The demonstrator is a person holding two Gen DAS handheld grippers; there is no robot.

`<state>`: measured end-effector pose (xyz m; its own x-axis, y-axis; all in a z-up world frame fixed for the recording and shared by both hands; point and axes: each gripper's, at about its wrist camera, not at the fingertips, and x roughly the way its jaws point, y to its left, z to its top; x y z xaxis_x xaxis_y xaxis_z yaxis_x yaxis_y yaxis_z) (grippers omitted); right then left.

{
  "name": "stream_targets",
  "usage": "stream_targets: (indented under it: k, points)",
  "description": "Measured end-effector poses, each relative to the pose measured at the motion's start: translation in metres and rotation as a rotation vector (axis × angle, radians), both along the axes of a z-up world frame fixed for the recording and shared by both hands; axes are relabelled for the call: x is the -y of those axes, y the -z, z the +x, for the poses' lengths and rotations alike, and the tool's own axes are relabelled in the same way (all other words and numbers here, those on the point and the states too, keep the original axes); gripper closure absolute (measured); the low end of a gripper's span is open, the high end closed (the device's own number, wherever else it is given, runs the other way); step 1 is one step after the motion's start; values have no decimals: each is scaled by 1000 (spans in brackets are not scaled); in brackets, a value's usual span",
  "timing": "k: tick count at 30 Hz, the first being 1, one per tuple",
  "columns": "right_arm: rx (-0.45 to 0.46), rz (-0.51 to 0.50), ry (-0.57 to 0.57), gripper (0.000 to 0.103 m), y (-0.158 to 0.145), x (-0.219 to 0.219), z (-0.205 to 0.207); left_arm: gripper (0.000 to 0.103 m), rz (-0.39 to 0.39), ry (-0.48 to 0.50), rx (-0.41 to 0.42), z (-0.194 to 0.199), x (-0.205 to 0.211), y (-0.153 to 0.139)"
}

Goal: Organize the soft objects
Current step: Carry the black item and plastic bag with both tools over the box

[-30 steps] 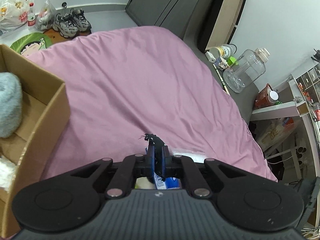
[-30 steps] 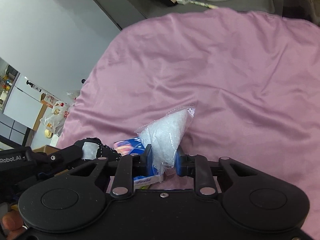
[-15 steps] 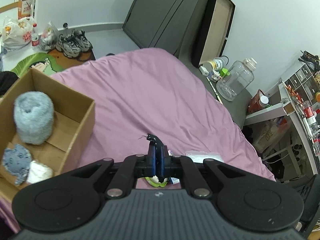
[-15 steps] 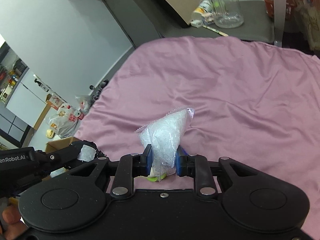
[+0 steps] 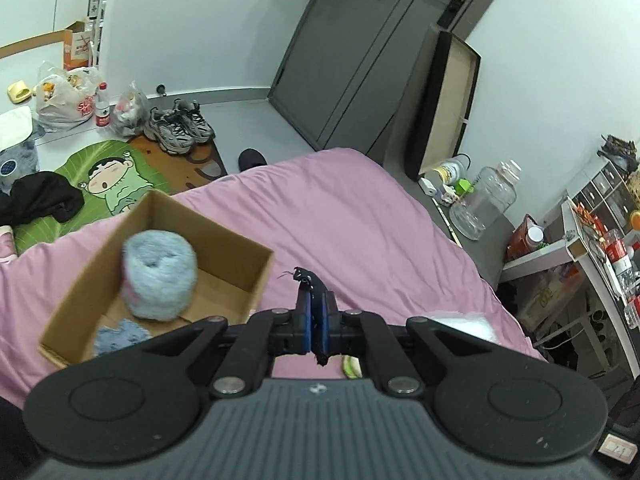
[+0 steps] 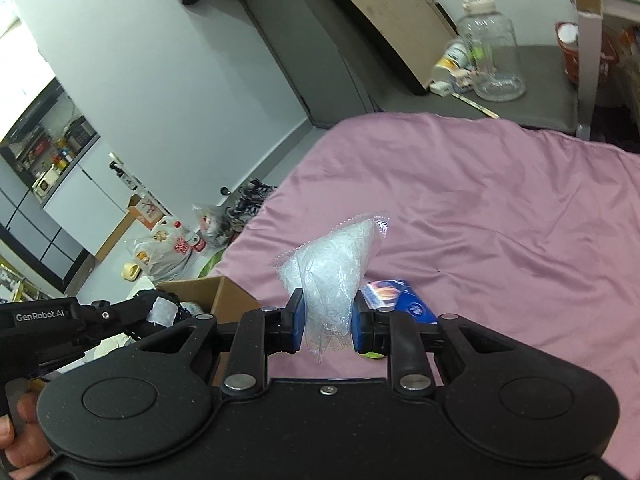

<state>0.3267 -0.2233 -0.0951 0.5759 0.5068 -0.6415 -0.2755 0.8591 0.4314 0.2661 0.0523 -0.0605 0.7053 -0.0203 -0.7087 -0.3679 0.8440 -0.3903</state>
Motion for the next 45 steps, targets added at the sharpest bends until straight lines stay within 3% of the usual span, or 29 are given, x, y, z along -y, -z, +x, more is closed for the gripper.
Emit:
stream_targets:
  k: [10, 22, 32, 45]
  points:
    - [58, -15, -73, 81, -17, -31, -13, 99, 38, -15, -1, -22, -39, -2]
    - [81, -46, -106, 81, -24, -67, -21, 99, -25, -10, -39, -28, -70, 29]
    - [20, -101, -164, 81, -5, -110, -22, 99, -35, 19, -88, -18, -80, 57]
    - [15, -132, -205, 81, 6, -151, -16, 96, -46, 64, -204, 4, -83, 98]
